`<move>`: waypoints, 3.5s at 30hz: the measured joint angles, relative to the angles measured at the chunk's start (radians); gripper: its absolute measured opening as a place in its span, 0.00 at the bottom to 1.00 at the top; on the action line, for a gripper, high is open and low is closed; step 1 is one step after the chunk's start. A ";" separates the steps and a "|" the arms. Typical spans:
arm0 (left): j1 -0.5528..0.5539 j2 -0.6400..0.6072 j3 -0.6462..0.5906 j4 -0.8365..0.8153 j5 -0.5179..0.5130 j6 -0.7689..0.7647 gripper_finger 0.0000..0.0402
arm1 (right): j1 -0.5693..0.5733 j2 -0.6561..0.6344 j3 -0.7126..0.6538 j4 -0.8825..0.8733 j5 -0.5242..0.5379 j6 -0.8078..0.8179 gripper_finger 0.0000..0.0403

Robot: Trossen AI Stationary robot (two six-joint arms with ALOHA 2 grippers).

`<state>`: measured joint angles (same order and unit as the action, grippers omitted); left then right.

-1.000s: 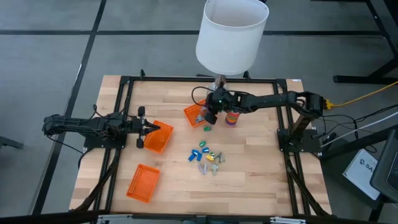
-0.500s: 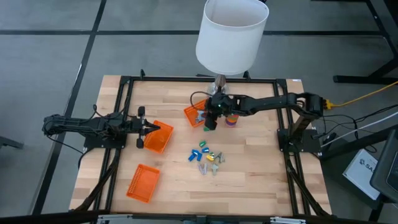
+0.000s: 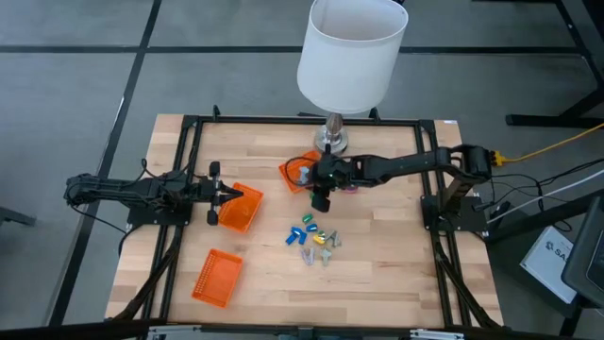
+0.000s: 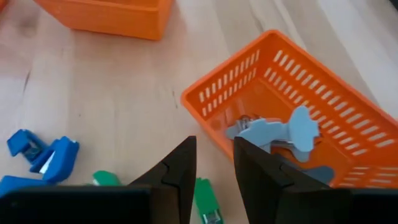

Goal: Pick and place Stapler, Stapler remover, tape
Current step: Put the gray staple remover into the top orange bin

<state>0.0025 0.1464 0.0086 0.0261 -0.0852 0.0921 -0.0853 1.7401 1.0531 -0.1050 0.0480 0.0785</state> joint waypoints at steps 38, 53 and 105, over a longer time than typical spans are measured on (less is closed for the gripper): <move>0.000 0.000 0.000 0.000 0.000 0.000 0.03 | 0.149 0.000 0.001 -0.004 -0.020 0.047 0.01; 0.000 0.000 0.000 0.000 0.000 0.000 0.03 | 0.276 -0.003 0.002 -0.127 -0.054 0.017 0.05; 0.000 0.000 0.000 0.000 0.000 0.000 0.03 | 0.345 -0.023 0.053 -0.507 -0.224 -0.348 0.36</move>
<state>0.0029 0.1465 0.0084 0.0261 -0.0853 0.0919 0.2596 1.7174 1.1057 -0.6125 -0.1757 -0.2691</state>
